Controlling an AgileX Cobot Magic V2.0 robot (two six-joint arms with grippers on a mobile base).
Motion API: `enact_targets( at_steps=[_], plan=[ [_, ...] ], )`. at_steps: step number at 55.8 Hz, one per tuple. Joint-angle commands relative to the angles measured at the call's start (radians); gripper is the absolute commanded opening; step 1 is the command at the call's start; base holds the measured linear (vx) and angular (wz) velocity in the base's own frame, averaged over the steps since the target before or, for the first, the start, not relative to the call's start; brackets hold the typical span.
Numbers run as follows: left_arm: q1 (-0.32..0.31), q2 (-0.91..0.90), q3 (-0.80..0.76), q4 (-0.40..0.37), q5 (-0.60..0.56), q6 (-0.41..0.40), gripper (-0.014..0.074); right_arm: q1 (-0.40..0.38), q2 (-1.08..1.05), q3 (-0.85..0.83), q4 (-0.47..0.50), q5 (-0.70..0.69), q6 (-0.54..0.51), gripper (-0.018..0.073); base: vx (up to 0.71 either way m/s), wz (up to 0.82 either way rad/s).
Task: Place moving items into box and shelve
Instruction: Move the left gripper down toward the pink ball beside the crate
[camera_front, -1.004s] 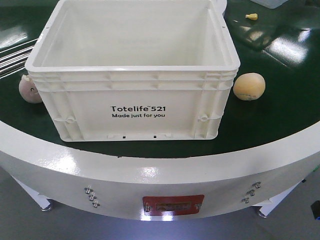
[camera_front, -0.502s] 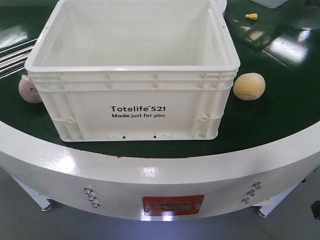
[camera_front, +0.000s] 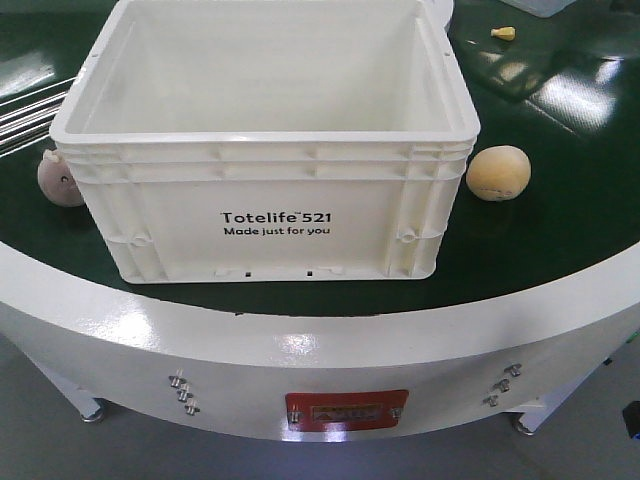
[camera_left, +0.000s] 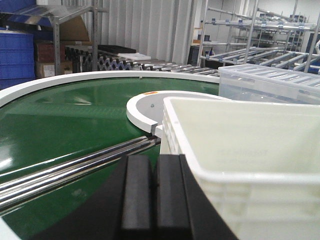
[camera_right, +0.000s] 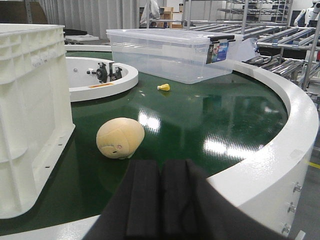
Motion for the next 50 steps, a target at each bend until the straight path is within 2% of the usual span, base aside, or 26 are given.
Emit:
enact_targets(
  at_steps=[1,8,19,23,28,35,43,50],
  plan=[
    [0.0,0.116,-0.118,-0.003,-0.078,-0.01,-0.0007,0.001,-0.008,0.005,-0.006,-0.088,-0.01,-0.0008,0.0,0.0],
    [0.0,0.24,-0.21,-0.003,-0.077,-0.01,-0.0007,0.001,-0.008,0.005,-0.006,-0.088,-0.01,-0.0008,0.0,0.0],
    [0.002,0.387,-0.261,-0.003,-0.036,-0.011,-0.0004,0.001,-0.008,0.005,0.028,-0.183,0.041,-0.0008,0.0,0.0],
    [0.017,0.449,-0.296,-0.004,0.003,-0.066,-0.0004,0.001,-0.008,0.005,0.052,-0.218,0.059,-0.0008,0.0,0.0],
    [0.055,0.533,-0.369,-0.002,0.05,-0.177,0.0,0.001,-0.008,0.005,0.068,-0.221,0.062,-0.0008,0.0,0.0],
    [0.102,0.629,-0.488,-0.002,0.098,-0.193,0.0016,0.001,-0.008,0.005,0.111,-0.218,0.063,-0.0008,0.0,0.0],
    [0.125,0.739,-0.62,-0.002,0.152,-0.193,0.0078,0.001,-0.008,0.005,0.198,-0.218,0.087,-0.0008,0.0,0.0],
    [0.125,0.863,-0.71,-0.004,0.215,-0.192,0.0213,0.001,-0.008,0.005,0.226,-0.218,0.087,-0.0004,0.0,0.0]
  ],
)
